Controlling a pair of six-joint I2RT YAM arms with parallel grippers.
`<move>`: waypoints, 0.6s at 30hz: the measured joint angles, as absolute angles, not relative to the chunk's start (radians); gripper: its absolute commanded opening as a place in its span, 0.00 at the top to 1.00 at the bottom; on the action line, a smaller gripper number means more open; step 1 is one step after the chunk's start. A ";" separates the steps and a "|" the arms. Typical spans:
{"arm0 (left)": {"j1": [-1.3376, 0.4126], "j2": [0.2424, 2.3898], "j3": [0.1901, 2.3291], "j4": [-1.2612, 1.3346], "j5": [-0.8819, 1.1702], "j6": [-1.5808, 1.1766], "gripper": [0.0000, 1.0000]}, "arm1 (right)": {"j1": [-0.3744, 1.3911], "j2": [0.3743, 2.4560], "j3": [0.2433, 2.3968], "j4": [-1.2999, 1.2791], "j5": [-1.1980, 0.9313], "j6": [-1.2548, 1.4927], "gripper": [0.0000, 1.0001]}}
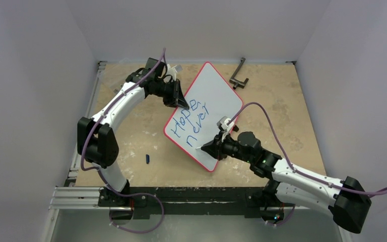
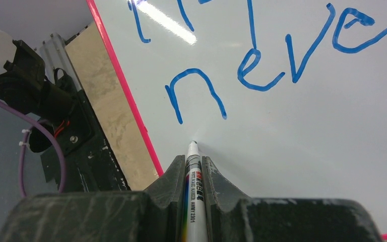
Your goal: Write a sentence on the whiteboard
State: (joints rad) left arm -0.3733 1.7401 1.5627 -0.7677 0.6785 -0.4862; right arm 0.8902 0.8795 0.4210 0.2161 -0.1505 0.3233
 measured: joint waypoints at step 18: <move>-0.373 1.740 1.562 -0.764 0.679 -0.479 1.00 | 0.890 0.891 0.421 0.207 -0.224 0.327 1.00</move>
State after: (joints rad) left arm -0.3733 1.7397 1.5616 -0.7639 0.6788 -0.4789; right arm 0.8902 0.8906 0.4210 0.2070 -0.2237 0.3275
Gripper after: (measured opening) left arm 0.049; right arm 0.093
